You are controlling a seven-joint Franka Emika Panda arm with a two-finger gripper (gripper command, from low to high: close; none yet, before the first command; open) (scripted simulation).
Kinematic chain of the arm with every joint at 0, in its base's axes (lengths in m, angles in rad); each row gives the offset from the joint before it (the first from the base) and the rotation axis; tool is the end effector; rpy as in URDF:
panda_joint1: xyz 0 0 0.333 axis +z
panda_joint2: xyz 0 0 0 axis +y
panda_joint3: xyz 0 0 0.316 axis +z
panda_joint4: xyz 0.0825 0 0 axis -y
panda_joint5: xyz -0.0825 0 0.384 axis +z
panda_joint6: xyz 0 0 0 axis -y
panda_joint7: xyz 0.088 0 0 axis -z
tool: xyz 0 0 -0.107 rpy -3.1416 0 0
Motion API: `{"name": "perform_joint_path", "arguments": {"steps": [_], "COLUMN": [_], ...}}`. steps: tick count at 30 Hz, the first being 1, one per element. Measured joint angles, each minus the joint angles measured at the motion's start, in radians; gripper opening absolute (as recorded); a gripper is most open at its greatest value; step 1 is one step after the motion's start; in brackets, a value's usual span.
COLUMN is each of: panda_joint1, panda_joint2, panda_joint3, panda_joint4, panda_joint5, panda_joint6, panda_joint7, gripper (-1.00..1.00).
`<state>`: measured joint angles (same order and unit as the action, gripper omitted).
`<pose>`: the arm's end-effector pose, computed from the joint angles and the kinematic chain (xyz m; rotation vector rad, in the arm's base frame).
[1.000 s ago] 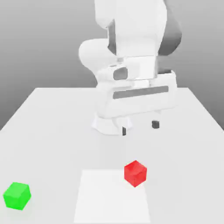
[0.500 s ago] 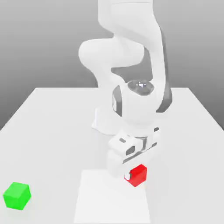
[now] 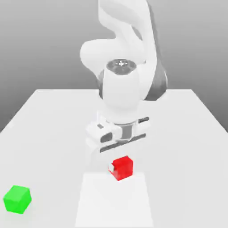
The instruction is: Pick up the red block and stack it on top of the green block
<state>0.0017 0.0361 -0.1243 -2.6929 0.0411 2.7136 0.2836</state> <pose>0.4064 -0.0520 0.2189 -3.0537 0.6888 0.0250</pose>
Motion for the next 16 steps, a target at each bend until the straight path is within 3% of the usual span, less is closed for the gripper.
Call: {"name": "perform_joint_path", "arguments": {"steps": [7,12,13,16], "panda_joint1": [-0.219,-0.293,-0.301,-0.301], "panda_joint2": [0.115,0.271,0.294,0.294], "panda_joint3": [-0.147,-0.134,-0.125,-0.125], "panda_joint4": [0.243,0.303,0.305,0.305], "panda_joint5": [0.046,0.137,0.150,0.150], "panda_joint6": [-0.127,-0.032,-0.012,-0.012], "panda_joint7": [-0.030,-0.094,-0.104,-0.104], "gripper": [-1.00,-1.00,1.00,1.00]}}
